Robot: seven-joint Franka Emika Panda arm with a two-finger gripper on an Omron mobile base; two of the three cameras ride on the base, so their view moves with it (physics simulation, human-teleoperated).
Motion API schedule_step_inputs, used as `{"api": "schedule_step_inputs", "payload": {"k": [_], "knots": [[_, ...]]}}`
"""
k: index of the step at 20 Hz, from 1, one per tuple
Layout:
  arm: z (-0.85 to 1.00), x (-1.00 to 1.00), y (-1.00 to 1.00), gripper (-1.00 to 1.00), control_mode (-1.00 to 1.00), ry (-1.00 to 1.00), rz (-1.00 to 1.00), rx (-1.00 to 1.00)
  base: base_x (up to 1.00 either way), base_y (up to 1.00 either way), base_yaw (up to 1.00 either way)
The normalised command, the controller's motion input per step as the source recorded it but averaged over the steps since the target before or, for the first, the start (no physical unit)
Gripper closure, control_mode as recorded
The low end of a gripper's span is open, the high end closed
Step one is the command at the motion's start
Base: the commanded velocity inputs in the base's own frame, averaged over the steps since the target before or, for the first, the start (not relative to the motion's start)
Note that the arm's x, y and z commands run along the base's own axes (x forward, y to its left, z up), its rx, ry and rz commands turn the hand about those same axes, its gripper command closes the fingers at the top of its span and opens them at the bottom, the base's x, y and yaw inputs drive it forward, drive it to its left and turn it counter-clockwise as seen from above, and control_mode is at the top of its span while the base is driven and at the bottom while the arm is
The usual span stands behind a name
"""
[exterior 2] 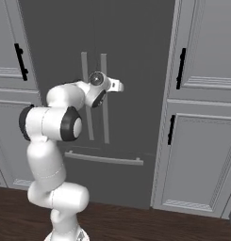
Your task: Take the strawberry from the fridge and place it on top of the pancake, located on the dining counter.
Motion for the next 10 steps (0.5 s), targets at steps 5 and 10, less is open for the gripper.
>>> {"api": "schedule_step_inputs", "payload": {"k": [5, 10], "knots": [[0.08, -0.99, -0.41, 1.00, -1.00, 0.06, -0.17, 0.07, 0.00, 0.00, 0.00], [0.03, -1.00, -0.74, 1.00, -1.00, 0.05, -0.16, 0.12, 0.00, 0.00, 0.00]]}}
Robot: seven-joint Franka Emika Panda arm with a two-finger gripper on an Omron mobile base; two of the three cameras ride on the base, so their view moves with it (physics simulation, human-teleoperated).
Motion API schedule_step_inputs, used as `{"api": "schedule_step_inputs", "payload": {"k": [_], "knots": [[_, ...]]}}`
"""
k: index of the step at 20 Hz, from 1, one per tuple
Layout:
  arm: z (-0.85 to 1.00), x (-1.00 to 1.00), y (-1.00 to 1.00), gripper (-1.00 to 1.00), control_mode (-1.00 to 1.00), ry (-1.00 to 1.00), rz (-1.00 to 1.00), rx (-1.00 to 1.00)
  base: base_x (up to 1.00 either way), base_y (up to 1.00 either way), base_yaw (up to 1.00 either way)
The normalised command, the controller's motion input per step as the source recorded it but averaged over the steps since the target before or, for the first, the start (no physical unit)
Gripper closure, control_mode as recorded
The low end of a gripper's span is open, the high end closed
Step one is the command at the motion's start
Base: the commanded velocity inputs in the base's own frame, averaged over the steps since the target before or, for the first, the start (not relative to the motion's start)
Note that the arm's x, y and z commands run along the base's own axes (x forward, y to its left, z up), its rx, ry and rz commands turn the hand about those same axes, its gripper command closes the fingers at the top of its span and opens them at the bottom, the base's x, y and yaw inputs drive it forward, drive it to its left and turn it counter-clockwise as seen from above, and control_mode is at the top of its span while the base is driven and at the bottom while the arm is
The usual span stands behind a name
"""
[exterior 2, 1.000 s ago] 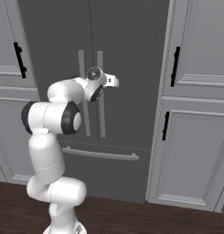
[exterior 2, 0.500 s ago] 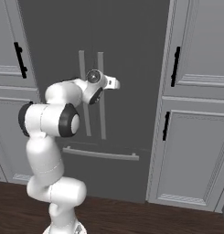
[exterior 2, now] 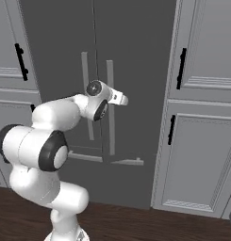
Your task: Take the strawberry from the fridge and place it on top of the pancake, located on the dining counter.
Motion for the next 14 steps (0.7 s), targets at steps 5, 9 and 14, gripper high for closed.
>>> {"api": "schedule_step_inputs", "payload": {"k": [5, 9, 14], "knots": [[0.00, -1.00, -1.00, 1.00, -1.00, 0.00, -0.05, 0.23, 0.00, 0.00, 0.00], [0.09, -1.00, -1.00, -1.00, -1.00, 0.00, -0.05, 0.24, 0.00, 0.00, 0.00], [0.49, -1.00, -0.78, -1.00, -1.00, 0.06, -0.09, 0.12, 0.00, 0.00, 0.00]]}}
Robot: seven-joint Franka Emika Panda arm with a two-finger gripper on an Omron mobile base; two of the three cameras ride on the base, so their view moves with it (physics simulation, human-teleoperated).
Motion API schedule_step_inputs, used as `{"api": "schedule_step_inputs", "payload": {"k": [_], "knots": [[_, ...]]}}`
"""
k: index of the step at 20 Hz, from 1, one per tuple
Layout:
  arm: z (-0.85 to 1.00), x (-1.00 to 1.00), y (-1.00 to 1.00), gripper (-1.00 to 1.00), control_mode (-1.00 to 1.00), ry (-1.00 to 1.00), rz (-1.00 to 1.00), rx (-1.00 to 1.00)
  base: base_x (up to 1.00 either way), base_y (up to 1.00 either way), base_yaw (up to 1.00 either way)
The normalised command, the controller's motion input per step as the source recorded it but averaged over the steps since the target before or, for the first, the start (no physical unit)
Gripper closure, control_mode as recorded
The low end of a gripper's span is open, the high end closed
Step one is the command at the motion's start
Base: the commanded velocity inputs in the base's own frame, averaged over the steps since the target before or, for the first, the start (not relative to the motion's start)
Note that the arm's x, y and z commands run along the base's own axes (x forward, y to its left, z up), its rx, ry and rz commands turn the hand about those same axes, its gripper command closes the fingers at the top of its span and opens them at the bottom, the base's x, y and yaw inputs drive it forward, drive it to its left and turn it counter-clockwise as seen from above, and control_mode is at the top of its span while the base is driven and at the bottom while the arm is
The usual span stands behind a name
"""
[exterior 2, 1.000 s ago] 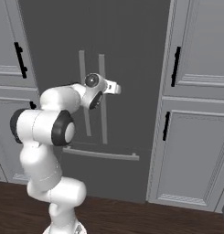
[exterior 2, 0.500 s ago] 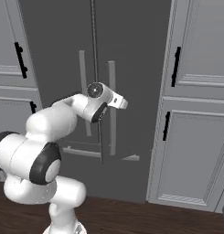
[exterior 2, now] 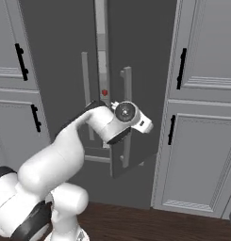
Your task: Take the strawberry from the fridge and place it on top of the pancake, located on the dining counter.
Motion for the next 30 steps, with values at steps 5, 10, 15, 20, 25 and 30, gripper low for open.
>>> {"api": "schedule_step_inputs", "payload": {"k": [5, 10, 15, 20, 25, 30], "knots": [[0.93, -0.72, 0.36, -1.00, -1.00, 0.18, -0.04, -0.17, 0.00, 0.00, 0.00], [0.78, -0.02, 1.00, -1.00, -1.00, 0.42, 0.05, -0.56, 0.00, 0.00, 0.00], [0.27, -0.01, 1.00, -1.00, -1.00, 0.43, 0.12, -0.58, 0.00, 0.00, 0.00], [-0.59, 0.47, 0.42, -1.00, -1.00, 0.30, 0.17, -0.24, 0.00, 0.00, 0.00], [-0.41, 0.97, 0.79, -1.00, -1.00, 0.09, 0.02, -0.27, 0.00, 0.00, 0.00], [-0.16, 0.69, 0.40, -1.00, -1.00, 0.02, 0.08, -0.23, 0.00, 0.00, 0.00]]}}
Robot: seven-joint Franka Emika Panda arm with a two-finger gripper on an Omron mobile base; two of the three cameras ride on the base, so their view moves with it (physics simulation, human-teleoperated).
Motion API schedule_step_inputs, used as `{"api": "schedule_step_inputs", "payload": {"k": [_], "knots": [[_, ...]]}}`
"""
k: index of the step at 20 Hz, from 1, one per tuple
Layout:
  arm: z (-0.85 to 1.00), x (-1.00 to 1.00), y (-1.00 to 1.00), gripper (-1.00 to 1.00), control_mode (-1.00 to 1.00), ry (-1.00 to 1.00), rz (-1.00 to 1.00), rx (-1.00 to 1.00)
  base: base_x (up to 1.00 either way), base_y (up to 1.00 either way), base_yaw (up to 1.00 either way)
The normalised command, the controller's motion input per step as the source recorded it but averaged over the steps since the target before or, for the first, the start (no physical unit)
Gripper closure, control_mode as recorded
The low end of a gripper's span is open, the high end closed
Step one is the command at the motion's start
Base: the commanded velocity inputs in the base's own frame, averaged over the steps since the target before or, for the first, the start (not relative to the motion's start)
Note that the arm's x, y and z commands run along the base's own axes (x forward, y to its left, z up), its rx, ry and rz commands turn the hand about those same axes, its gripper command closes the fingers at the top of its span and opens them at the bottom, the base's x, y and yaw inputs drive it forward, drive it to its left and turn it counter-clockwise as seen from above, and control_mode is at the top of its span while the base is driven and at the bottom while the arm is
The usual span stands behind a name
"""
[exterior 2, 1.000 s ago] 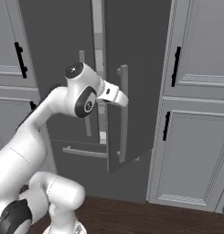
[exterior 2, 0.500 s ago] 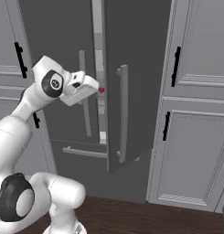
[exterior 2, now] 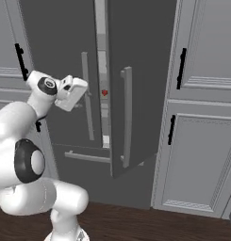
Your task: Take the strawberry from the fridge and place it on top of the pancake, located on the dining counter.
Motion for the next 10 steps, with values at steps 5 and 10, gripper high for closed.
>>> {"api": "schedule_step_inputs", "payload": {"k": [5, 10], "knots": [[0.00, 0.51, -0.14, -1.00, -1.00, 0.12, 0.09, -0.05, 0.00, 0.00, 0.00], [0.00, 0.01, -0.62, -1.00, -1.00, 0.22, 0.00, 0.00, 0.00, 0.00, 0.00]]}}
